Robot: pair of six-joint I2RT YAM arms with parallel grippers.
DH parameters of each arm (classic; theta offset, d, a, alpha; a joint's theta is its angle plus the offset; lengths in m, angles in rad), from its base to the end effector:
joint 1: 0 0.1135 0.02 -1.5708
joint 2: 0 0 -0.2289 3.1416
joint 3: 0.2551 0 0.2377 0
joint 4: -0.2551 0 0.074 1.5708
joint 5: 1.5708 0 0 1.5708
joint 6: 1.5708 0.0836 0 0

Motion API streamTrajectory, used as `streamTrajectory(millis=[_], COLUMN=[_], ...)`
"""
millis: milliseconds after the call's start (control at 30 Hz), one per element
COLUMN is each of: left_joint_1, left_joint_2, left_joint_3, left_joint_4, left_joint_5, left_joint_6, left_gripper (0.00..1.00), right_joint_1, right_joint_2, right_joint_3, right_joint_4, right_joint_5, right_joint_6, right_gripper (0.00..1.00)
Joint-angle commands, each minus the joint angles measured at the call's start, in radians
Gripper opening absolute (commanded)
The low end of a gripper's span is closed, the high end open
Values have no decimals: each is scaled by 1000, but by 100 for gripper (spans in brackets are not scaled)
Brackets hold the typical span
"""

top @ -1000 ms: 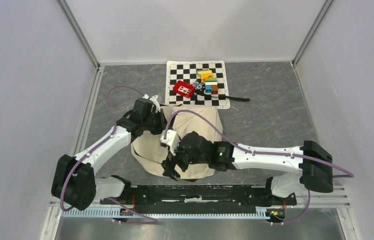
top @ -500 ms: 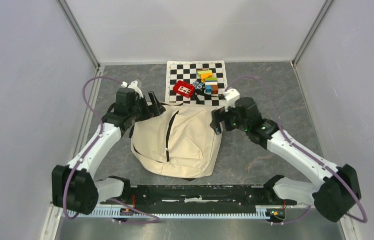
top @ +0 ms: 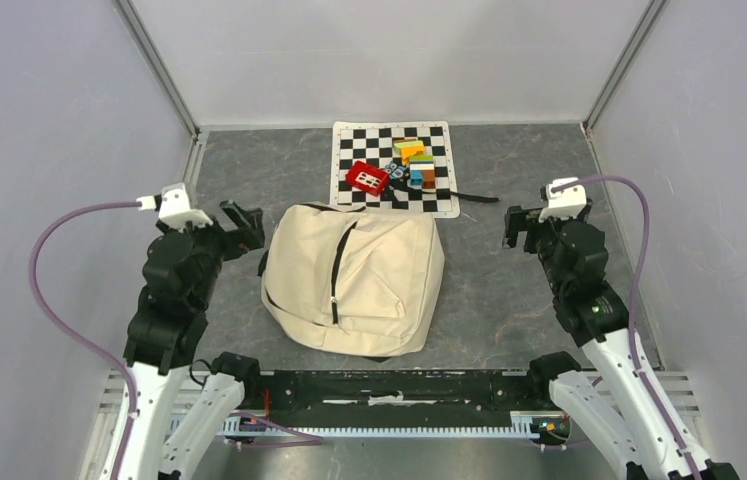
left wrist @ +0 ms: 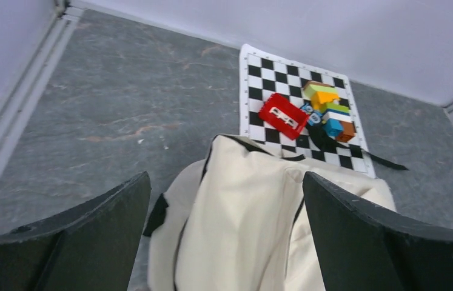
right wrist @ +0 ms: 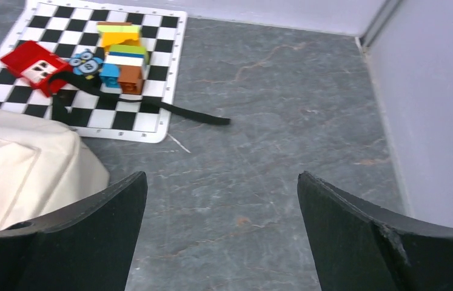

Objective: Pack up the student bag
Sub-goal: Reset both arms

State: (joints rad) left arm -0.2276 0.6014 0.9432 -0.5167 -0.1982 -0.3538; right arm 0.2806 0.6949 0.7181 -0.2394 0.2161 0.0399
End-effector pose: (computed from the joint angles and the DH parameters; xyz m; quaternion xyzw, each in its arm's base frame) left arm 0.1805 -0.0249 0.3495 -0.1115 0.7569 -0.1107 0.6344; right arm 0.2209 0.0450 0.2920 -0.0259 0.7772 0.0165 0.6285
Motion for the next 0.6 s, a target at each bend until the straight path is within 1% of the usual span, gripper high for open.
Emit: streamTrajectory(millis=[0,133,267,400,567], left_joint_1=[2,2,2,2,2], left_joint_2=[-61,-106,-132,-115,-99], left_joint_3=[-13,-32,-45,-39,-30], left_joint_4=[-135,-161,-152,-166,-187], left_joint_5=[-119,-128,-138,-155,-136], left_joint_6=[71,46,35,20,34], left_gripper=[100,100,100,100,100], right_joint_1=[-1,-1,-1,-1,-1], right_joint_2=[-68,-110,-125,-140,-143], right_joint_3=[-95,-136,-140,-148,-147], right_joint_4=[124,150,143,143,145], right_joint_5=[97,89,84,97,109], right_joint_6=[-101,-107,-109,-120,-135], right_gripper=[98,98,98,98,98])
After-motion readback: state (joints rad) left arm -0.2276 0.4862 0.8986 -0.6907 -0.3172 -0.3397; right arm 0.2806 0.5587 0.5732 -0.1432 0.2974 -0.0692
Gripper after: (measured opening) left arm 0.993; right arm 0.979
